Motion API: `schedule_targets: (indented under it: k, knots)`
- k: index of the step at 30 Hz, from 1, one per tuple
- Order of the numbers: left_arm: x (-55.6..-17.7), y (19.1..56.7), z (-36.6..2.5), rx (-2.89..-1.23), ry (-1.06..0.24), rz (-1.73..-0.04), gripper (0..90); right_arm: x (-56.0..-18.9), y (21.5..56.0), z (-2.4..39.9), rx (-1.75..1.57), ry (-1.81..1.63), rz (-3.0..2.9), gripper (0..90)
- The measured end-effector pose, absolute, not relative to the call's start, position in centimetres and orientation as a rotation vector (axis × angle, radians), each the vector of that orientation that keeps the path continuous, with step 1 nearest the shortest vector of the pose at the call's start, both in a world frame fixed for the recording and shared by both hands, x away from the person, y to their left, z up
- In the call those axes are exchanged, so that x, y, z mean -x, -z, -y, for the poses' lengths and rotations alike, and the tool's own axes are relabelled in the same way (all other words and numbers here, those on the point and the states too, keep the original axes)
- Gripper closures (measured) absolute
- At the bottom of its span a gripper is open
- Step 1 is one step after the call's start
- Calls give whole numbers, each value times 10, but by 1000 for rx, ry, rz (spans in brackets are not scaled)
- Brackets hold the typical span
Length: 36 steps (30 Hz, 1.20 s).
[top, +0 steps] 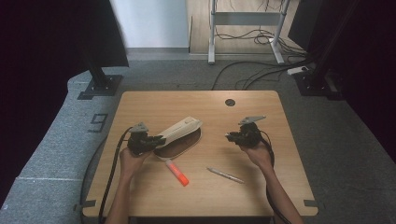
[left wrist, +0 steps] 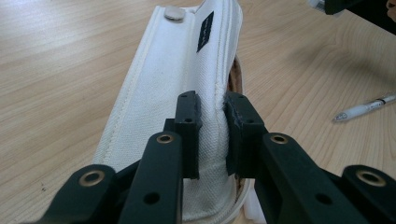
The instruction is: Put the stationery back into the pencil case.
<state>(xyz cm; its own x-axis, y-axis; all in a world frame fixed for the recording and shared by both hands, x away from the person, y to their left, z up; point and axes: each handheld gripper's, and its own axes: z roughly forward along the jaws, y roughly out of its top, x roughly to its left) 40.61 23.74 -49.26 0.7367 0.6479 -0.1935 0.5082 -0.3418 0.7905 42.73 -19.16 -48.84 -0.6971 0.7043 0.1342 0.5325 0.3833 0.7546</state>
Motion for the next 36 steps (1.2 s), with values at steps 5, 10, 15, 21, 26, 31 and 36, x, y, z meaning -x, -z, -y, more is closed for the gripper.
schedule_targets:
  k: [5,10,15,21,26,31,36]
  knots:
    - [-405,492,-237,-2015,-200,-876,764,-430,485,182,-1091,-1215,-2438,720]
    - [-405,492,-237,-2010,-203,-877,765,-433,480,165,-1056,-1215,-2459,720]
    - [-405,491,-237,-2001,-202,-881,765,-437,480,149,-1035,-1214,-2477,720]
    - [-405,491,-238,-1992,-205,-881,767,-442,482,132,-1010,-1216,-2493,720]
    - [-405,491,-238,-1984,-205,-884,770,-450,486,114,-1001,-1203,-2505,720]
    - [-405,491,-239,-1978,-204,-886,770,-457,493,102,-1007,-1199,-2516,720]
    - [-404,490,-239,-1976,-206,-885,771,-462,498,92,-1004,-1173,-2528,720]
